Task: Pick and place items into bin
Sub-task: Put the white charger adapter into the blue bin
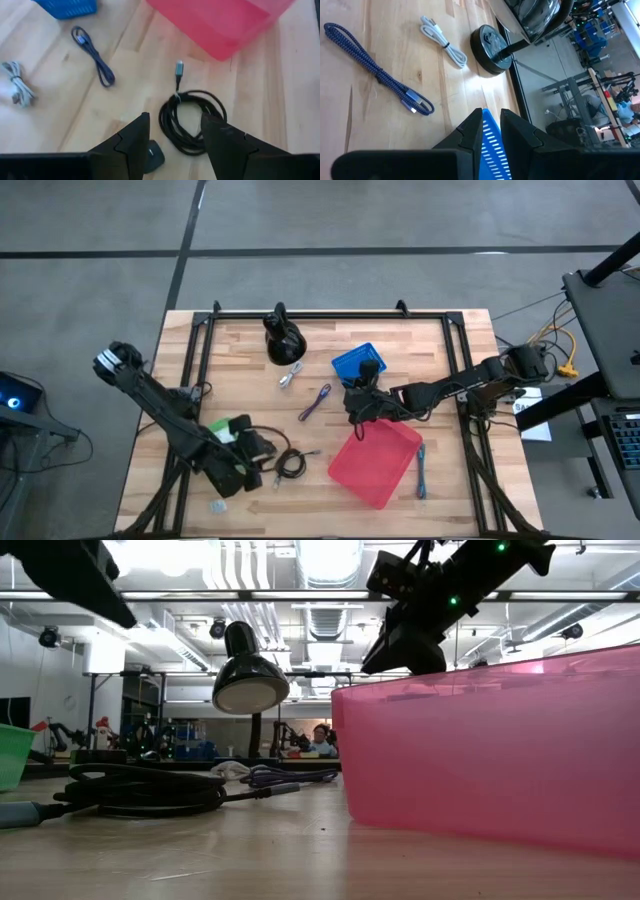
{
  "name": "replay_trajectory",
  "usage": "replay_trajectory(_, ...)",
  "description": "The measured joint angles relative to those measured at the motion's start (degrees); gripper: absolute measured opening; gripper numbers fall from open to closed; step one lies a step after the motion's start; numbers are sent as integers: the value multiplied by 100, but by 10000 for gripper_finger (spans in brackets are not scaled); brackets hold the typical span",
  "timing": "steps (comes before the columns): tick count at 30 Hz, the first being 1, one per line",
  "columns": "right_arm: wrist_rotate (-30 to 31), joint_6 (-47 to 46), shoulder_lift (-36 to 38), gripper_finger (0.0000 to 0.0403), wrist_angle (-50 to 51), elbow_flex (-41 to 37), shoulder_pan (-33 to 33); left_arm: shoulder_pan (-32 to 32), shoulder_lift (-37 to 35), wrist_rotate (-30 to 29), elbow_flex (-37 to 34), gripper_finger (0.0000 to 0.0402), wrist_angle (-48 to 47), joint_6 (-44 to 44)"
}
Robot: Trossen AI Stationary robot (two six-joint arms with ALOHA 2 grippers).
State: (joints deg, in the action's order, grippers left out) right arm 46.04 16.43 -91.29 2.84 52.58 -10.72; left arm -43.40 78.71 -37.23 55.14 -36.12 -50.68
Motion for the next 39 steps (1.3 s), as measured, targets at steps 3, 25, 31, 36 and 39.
replay_trajectory(3, 0, -33, 0, 57, -4, -17, 0, 0, 119, 272, -46, 162, 36, 13)
replay_trajectory(25, 0, -108, 0, 57, -9, -142, 0, -10, 936, 749, -121, 162, -583, 3)
replay_trajectory(31, 0, -120, 0, 57, -10, -150, 0, -1, 872, 860, -95, 162, -703, -540)
replay_trajectory(36, 0, -107, 0, 57, -14, -160, 0, -9, 663, 1521, 33, 162, -695, -734)
replay_trajectory(39, 0, -107, 0, 57, -20, -164, 0, -5, 467, 2218, 78, 162, -699, -1189)
